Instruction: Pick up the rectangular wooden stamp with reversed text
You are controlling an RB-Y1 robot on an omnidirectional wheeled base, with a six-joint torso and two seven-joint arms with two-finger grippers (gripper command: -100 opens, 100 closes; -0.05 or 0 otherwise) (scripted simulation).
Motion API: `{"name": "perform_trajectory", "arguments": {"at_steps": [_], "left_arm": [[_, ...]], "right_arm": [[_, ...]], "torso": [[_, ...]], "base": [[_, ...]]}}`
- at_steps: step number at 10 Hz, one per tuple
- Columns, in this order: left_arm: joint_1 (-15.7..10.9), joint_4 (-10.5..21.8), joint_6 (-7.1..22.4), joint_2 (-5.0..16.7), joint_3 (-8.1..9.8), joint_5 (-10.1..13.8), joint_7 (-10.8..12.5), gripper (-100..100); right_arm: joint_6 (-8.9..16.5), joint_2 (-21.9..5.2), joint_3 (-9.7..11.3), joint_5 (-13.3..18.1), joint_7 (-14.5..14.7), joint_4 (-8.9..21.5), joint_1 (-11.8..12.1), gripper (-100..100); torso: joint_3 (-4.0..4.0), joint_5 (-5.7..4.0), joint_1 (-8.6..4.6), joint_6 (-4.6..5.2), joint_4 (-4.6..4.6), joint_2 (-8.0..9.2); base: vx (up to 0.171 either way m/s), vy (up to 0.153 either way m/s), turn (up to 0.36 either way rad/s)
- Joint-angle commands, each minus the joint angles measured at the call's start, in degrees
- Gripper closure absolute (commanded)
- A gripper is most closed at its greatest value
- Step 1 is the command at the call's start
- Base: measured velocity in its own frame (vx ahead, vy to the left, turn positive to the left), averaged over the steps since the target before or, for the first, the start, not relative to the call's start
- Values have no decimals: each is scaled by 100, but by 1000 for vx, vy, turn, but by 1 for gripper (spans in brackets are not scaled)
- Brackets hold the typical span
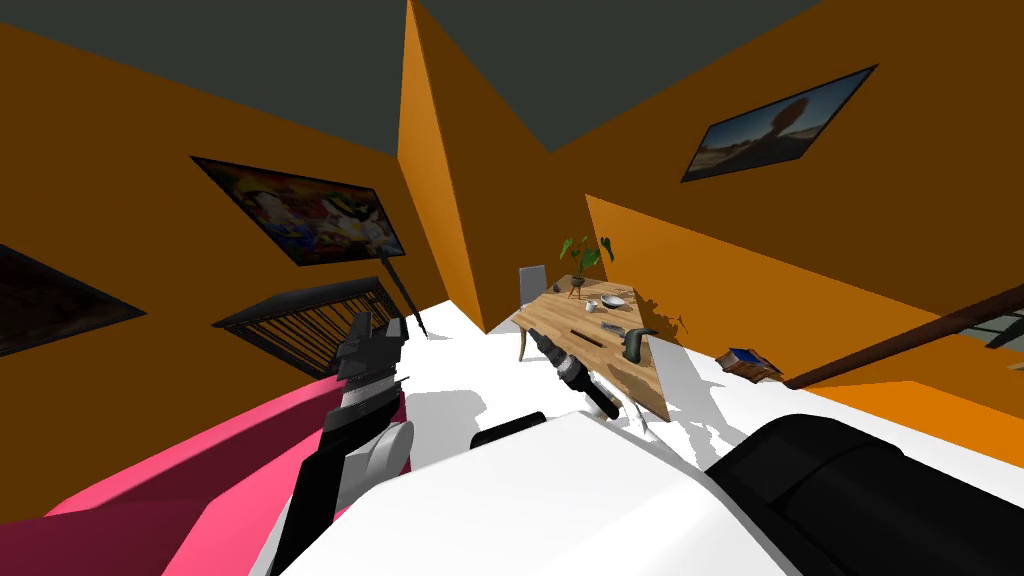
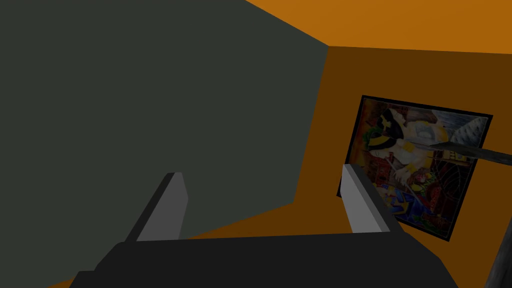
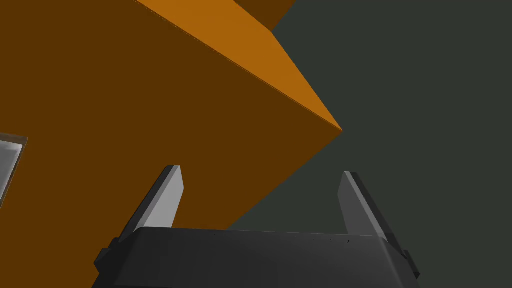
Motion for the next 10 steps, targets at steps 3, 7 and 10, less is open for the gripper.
{"name": "perform_trajectory", "arguments": {"at_steps": [3,7,10], "left_arm": [[0,0,0,0,0,0,0,0],[0,0,0,0,0,0,0,0],[1,0,0,0,1,0,0,0]], "right_arm": [[3,-359,204,174,91,570,-69,-100],[-48,-881,461,390,215,1232,-111,-100],[-66,-1153,590,496,278,1672,-125,-100]], "torso": [[1,-1,-3,0,0,1],[-2,-2,-10,1,-1,-4],[-4,-2,-13,3,-1,-6]], "base": [[19,33,89],[33,24,95],[37,12,65]]}}
